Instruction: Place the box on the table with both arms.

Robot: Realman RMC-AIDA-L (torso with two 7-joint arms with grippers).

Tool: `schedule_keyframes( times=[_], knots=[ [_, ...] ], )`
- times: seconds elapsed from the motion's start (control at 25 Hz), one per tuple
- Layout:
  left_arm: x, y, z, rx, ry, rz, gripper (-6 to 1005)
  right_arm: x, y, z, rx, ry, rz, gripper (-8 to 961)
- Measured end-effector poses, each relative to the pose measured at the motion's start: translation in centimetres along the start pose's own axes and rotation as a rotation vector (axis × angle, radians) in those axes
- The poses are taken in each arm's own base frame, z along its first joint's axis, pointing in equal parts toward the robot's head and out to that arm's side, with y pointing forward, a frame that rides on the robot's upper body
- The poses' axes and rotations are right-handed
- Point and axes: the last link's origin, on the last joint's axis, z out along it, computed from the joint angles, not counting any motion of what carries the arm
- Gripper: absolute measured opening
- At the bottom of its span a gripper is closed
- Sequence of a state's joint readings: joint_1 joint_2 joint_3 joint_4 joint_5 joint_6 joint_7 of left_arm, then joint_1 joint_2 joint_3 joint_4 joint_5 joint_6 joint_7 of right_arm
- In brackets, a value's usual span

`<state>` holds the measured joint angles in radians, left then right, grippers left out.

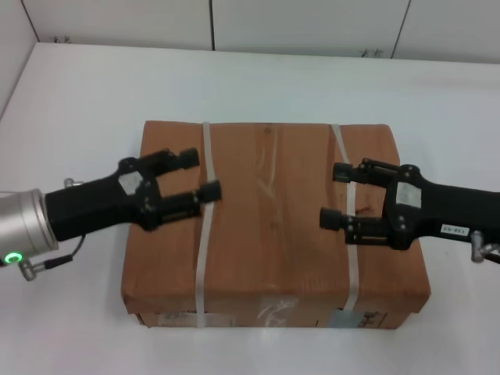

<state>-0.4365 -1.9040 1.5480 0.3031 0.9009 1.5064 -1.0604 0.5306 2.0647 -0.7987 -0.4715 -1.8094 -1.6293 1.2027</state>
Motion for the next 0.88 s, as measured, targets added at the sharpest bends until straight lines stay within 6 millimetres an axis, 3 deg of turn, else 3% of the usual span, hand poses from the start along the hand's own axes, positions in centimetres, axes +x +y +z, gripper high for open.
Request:
schedule_keyframes(
  times=[0.36,0.88],
  knots=[
    [0.6,1.6,0.3,-0.132,0.002,0.078,797,-1.2,0.6,0.6,-0.081,-0.025,-0.023,873],
    [1.1,1.5,0.6,-0.139,0.010,0.079,792,-1.3,1.0,0.6,-0.098,-0.048,-0.025,872]
  ],
)
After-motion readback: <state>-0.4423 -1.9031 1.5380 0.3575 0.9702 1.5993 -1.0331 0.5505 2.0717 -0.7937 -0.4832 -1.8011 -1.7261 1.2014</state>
